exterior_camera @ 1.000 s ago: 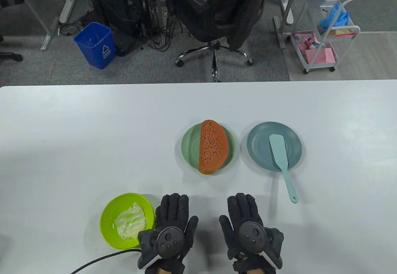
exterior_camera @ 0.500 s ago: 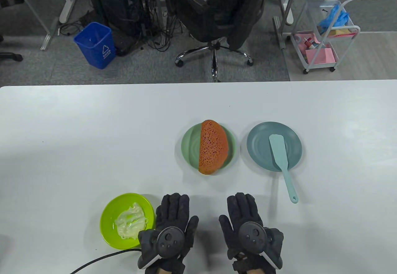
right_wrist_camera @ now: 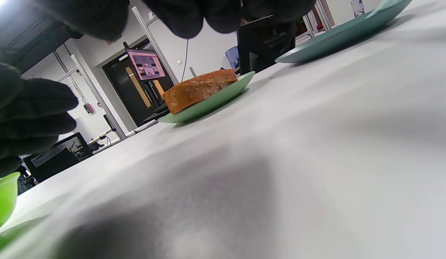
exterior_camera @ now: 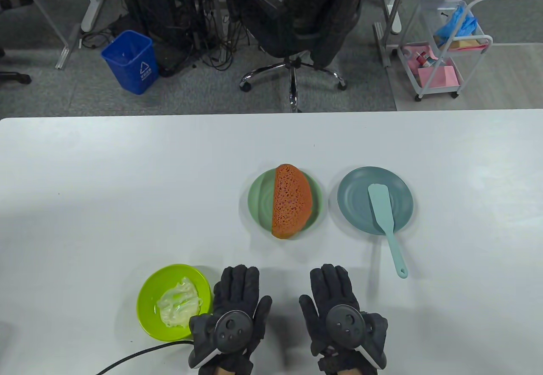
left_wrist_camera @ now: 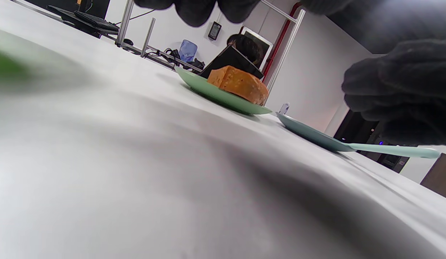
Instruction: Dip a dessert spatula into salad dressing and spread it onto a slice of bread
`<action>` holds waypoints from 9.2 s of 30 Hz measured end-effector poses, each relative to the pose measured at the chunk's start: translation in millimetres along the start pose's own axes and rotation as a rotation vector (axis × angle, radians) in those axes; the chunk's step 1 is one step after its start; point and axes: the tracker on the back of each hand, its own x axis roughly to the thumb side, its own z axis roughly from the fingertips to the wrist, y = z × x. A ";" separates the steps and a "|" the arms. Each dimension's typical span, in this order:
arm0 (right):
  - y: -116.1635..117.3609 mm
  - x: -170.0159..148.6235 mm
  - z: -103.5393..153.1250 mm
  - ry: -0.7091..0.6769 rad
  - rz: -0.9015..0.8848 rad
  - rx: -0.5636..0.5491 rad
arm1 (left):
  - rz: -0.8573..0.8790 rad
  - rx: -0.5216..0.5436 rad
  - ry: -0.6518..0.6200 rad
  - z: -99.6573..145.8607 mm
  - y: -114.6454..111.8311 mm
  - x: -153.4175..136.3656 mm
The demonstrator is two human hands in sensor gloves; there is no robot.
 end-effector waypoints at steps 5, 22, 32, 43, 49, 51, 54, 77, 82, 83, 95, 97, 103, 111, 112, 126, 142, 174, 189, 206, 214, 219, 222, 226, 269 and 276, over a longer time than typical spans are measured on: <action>-1.8 -0.4 -0.1 -0.005 -0.023 -0.017 | 0.081 0.024 0.012 -8.7 5.6 5.1; -5.3 0.0 3.7 -0.047 -0.075 -0.048 | 0.063 0.082 0.426 -114.1 38.1 2.1; -5.7 -2.9 0.8 -0.039 -0.101 -0.041 | -0.017 -0.010 0.585 -160.8 30.6 -23.9; -12.8 -7.4 3.2 -0.024 -0.152 -0.091 | -0.089 -0.037 0.618 -184.3 13.8 -30.8; -13.8 -7.8 3.3 -0.019 -0.160 -0.099 | -0.091 -0.034 0.659 -190.3 9.6 -39.5; -14.4 -8.0 3.4 -0.017 -0.164 -0.102 | -0.072 -0.020 0.666 -192.2 9.2 -42.3; -14.7 -8.5 3.4 -0.016 -0.171 -0.110 | -0.069 -0.007 0.671 -194.9 9.3 -44.0; -11.9 -11.7 -5.2 0.020 -0.179 -0.076 | -0.081 -0.069 0.661 -142.5 2.3 -16.8; -13.5 -11.0 -3.2 0.023 -0.169 -0.103 | -0.093 -0.087 0.648 -114.0 0.3 -8.1; -13.8 -10.7 -2.8 0.021 -0.168 -0.105 | -0.090 -0.088 0.648 -109.3 -0.1 -7.0; -14.1 -8.3 -0.7 0.015 -0.147 -0.119 | -0.120 -0.129 0.637 -52.7 -3.5 11.8; -13.5 -8.0 -0.8 0.017 -0.141 -0.115 | -0.126 -0.129 0.628 -47.1 -3.5 12.5; -12.0 -7.8 -2.2 0.020 -0.141 -0.099 | -0.191 -0.111 0.597 -43.6 -4.1 17.8; -11.8 -6.6 -3.2 0.019 -0.141 -0.084 | -0.353 -0.060 0.499 -33.7 10.7 25.9; -11.7 -6.5 -3.2 0.018 -0.138 -0.085 | -0.357 -0.025 0.467 -29.6 16.0 27.0; -11.2 -4.1 -0.3 0.011 -0.107 -0.104 | -0.178 0.190 0.044 21.6 35.8 24.5; -53.5 5.5 0.7 -0.018 -0.069 -0.188 | -0.152 0.183 0.024 19.2 32.4 16.3; -104.1 -184.4 -68.2 0.253 0.053 0.164 | -0.091 0.170 0.026 19.5 33.3 10.2; -68.6 -172.1 -92.0 0.137 0.068 0.298 | -0.080 0.162 0.073 18.8 33.5 1.2; -68.4 -161.9 -105.6 0.069 -0.046 0.185 | -0.077 0.157 0.080 17.5 32.7 -1.2; -86.8 -172.9 -98.2 0.043 -0.259 0.029 | -0.072 0.162 0.077 17.4 32.2 -1.8; -101.7 -176.0 -88.6 -0.047 -0.467 -0.152 | -0.073 0.162 0.076 17.8 31.7 -1.9; -107.9 -175.2 -80.3 -0.116 -0.560 -0.257 | -0.072 0.164 0.076 18.3 31.4 -2.0; -112.0 -171.8 -67.2 -0.194 -0.684 -0.370 | -0.072 0.170 0.074 18.9 31.4 -2.1; -24.8 31.9 -37.2 -0.490 -1.016 0.152 | -0.223 0.302 0.237 68.5 88.0 -76.1; 3.2 72.7 -42.7 -0.481 -0.932 0.230 | -0.139 0.341 0.278 73.7 88.8 -93.9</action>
